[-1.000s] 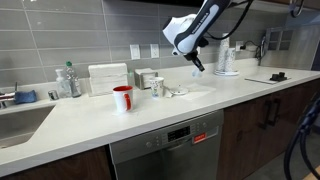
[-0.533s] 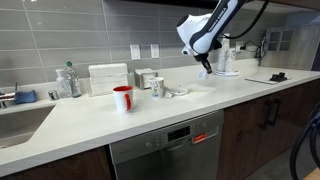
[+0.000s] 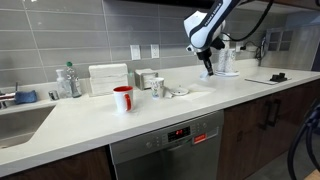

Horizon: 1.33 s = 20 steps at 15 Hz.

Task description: Pour the content of the cup onto the plate

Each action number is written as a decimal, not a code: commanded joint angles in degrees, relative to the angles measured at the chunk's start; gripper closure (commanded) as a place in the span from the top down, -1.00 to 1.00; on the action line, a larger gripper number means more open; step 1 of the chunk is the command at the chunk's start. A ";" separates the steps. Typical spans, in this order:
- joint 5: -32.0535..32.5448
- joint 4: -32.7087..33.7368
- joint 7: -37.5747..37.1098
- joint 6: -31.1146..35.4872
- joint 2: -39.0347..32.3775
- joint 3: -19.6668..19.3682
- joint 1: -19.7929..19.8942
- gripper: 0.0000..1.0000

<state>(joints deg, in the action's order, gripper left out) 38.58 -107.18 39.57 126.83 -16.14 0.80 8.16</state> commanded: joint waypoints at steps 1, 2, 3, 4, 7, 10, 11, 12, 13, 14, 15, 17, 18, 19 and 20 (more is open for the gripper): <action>-13.86 3.29 8.33 1.82 -2.09 -0.72 2.92 -0.90; -17.42 3.98 9.88 2.18 -2.60 -1.12 3.39 -0.90; -21.50 4.89 11.81 2.75 -3.26 -1.12 4.25 -0.90; -25.01 5.66 13.17 2.84 -3.86 -1.18 4.89 -0.90; -34.11 8.28 17.01 2.78 -6.15 -1.14 7.03 -0.90; -40.66 10.62 19.53 2.74 -8.71 -1.03 8.80 -0.90; -42.72 11.31 20.37 2.81 -9.50 -0.84 9.43 -0.90; -44.22 12.06 20.82 2.58 -10.28 -0.81 9.88 -0.90; -45.53 12.79 21.30 2.49 -11.06 -0.72 10.24 -0.90; -46.83 13.36 22.02 2.47 -11.69 -0.52 10.64 -0.90; -47.59 14.08 22.21 2.36 -12.41 -0.50 10.79 -0.90; -48.89 15.25 22.75 2.38 -13.58 -0.35 11.00 -0.90; -49.09 15.70 22.34 2.72 -14.09 -0.49 10.85 -0.90; -49.10 16.31 21.88 3.21 -14.67 -0.60 10.70 -0.90; -48.60 16.94 21.00 3.51 -15.34 -0.94 10.39 -0.91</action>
<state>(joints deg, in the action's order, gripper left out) -8.77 -92.90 60.43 128.99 -28.98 -0.39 18.15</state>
